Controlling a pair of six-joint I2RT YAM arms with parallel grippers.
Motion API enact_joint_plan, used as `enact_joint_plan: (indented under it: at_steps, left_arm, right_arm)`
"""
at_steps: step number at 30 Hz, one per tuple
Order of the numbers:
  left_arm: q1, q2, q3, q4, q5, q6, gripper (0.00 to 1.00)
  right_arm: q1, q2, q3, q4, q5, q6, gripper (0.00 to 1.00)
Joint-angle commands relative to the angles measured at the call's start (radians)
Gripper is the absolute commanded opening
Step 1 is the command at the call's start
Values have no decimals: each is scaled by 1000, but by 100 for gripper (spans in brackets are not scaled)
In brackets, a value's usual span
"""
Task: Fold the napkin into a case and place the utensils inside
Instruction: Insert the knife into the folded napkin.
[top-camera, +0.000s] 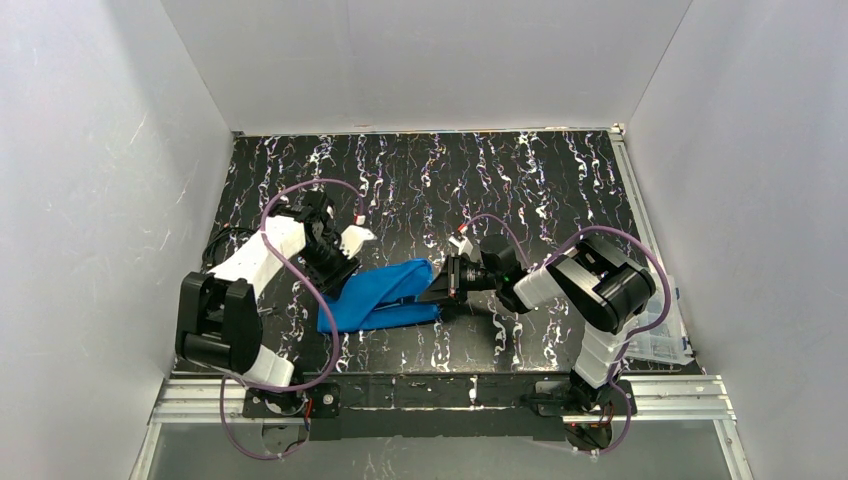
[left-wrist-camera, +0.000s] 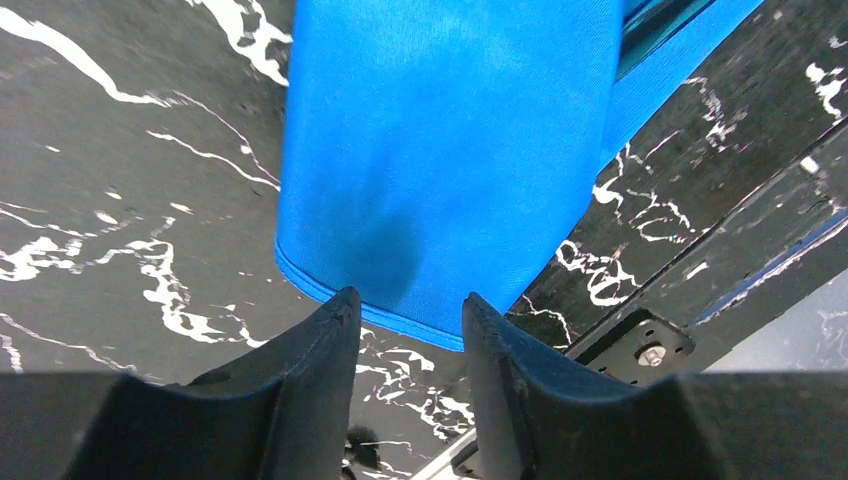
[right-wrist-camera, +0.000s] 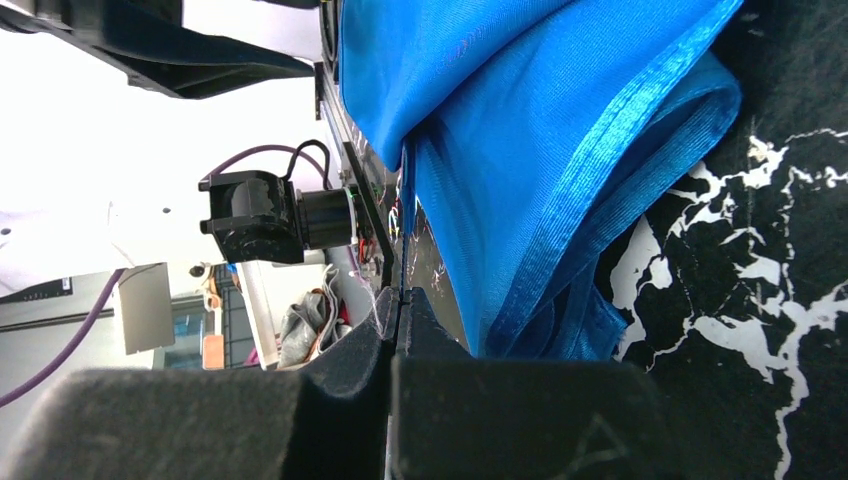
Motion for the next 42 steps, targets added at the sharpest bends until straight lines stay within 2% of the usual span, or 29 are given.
enact_joint_plan:
  at_steps: [1,7,10,18,26,27,30,32,35,39,41,42]
  left_arm:
    - [32,12,-41,21,-19,21,36]
    - [42,53,-38,4,-3,35,9]
    - [51,50,-52,-12,7,56,0]
    - [73,50,-99,-18,46,86,0]
    - [73,105,-96,-8,86,79,0]
    - [73,107,-97,-6,86,80,0]
    - [73,111,-99,-5,91,85,0]
    - [73,112,-98,-6,94,85,0]
    - [73,110,-94,-10,94,84,0]
    - [73,103,-82,-21,97,83,0]
    - [73,105,-73,-23,97,81,0]
    - [73,109,-70,-25,98,79,0]
  right_arm:
    - [3,-17,9,58,13,-1,1]
    - [4,-8,-4,83,25,11,1]
    - [4,3,-12,108,32,20,1]
    - [9,32,-21,188,61,56,1]
    - [30,35,-13,170,101,51,1]
    - [31,32,-12,156,106,44,4]
    - [30,8,-8,72,121,2,29]
    - [23,-20,11,-50,128,-51,43]
    - [4,-68,66,-197,132,-128,49]
    - [-14,-154,171,-541,160,-312,61]
    - [-20,-193,210,-687,185,-382,70]
    - [-23,-211,222,-753,198,-414,78]
